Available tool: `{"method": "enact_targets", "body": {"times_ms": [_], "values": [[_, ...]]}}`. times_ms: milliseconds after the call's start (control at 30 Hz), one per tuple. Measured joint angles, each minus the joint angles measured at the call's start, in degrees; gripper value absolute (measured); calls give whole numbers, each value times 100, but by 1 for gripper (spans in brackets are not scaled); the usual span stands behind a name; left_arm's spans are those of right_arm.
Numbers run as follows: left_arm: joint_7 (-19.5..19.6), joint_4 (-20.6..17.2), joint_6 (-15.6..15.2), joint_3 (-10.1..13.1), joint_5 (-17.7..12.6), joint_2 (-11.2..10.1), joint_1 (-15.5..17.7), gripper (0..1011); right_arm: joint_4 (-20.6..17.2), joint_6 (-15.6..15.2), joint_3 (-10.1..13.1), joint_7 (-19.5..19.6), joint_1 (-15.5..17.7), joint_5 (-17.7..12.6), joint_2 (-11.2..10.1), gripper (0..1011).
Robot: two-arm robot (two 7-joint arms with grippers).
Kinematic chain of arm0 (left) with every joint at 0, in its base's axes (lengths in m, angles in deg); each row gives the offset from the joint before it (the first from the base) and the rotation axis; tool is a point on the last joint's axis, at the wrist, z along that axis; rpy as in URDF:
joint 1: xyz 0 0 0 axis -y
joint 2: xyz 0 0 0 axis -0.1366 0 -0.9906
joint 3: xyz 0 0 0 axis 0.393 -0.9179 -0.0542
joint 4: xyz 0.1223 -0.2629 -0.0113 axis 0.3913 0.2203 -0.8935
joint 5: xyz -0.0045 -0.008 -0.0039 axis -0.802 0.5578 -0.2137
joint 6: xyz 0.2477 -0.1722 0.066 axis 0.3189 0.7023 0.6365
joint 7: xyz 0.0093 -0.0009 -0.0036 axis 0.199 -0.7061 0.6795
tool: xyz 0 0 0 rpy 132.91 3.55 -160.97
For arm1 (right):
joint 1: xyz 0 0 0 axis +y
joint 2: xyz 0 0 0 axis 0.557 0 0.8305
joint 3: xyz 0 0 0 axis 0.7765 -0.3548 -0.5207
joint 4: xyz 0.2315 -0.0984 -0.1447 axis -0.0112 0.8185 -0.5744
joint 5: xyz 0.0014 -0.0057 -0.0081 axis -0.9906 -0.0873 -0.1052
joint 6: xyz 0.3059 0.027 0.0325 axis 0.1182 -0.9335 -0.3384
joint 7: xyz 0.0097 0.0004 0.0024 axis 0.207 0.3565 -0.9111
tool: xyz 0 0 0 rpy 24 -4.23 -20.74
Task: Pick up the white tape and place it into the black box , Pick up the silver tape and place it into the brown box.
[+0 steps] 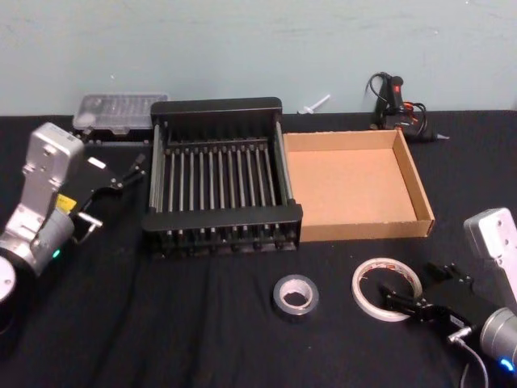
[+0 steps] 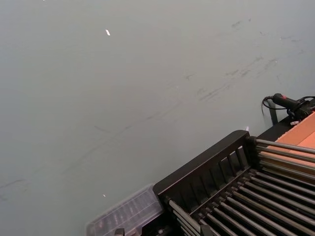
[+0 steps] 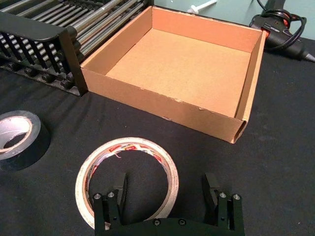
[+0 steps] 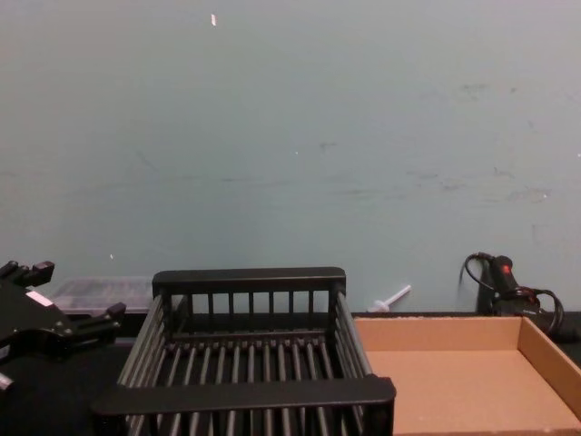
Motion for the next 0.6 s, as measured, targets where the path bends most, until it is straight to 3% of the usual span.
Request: {"method": "enact_targets", "body": {"times_ms": [233,433,600], "values": [[0,0,0,0,0,0,0,1001,0,3,-4,5,2,-5,-7,992],[0,0,0,0,0,0,0,1001,-1,5,-6,8,2,-8,-10,860],[0,0,0,0,0,0,0,1001,-3,8,-9,11,2,-12,-12,687]]}}
